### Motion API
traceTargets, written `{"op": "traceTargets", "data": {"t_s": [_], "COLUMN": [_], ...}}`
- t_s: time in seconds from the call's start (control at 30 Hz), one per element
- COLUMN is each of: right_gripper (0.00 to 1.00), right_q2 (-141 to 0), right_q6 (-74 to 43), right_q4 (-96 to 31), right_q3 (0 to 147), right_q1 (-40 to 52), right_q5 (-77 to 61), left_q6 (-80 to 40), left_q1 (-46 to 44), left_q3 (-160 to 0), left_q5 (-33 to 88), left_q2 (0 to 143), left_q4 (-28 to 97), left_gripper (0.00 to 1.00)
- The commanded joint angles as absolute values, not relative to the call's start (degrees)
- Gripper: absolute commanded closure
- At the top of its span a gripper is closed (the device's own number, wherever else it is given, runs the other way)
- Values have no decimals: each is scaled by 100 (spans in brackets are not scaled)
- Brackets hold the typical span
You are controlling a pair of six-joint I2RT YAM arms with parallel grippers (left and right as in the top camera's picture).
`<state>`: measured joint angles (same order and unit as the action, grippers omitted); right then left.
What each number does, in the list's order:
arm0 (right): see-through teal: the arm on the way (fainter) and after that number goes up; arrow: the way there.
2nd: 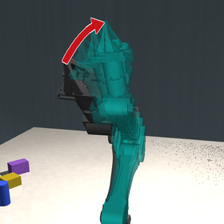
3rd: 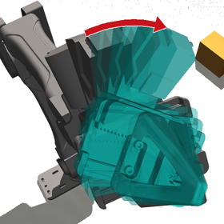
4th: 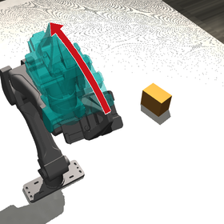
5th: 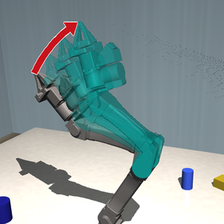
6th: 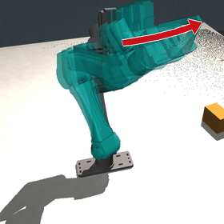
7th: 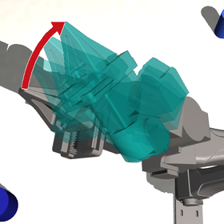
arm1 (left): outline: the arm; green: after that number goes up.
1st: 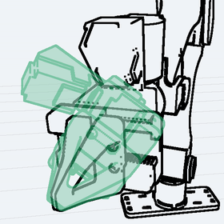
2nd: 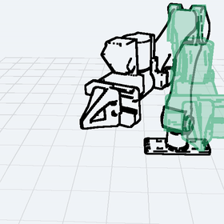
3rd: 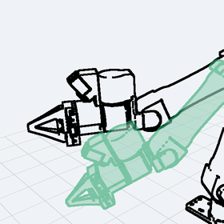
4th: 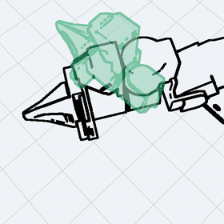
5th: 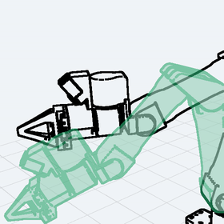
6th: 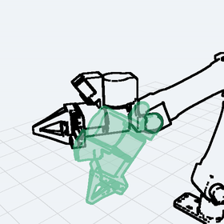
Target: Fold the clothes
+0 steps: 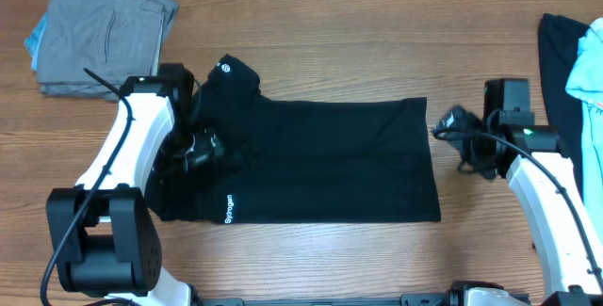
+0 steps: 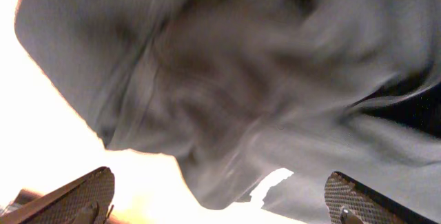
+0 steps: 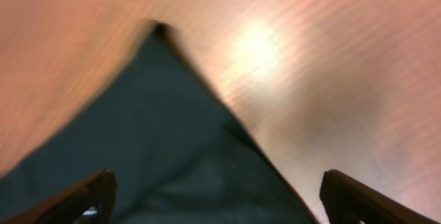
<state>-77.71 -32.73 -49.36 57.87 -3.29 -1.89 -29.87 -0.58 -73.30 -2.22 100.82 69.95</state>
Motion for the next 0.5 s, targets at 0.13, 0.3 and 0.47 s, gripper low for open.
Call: {"op": "traceTargets", "data": {"t_s": [0.13,0.3,0.47], "right_gripper": [0,0,0], "right_q2": [-7688,-7957,-8534], "right_q6": [-2097,-2097,-2093], "right_q4": [-3760,-3380,-3363], "right_q3": [6018,6018,6018], "right_q1": [-325,-322,-322], "right_q5": [-1066,-1092,-1288], "left_q6": [-1693,-1647,-1551], "left_q1": [-8,-78,-75], "left_q3": [-8121,-8305,-8311], "left_q5": [1179,1181,1050], "left_q2": [9902,9909,9972], "left_q4": [5583,4388,3498], "left_gripper": [0,0,0]}}
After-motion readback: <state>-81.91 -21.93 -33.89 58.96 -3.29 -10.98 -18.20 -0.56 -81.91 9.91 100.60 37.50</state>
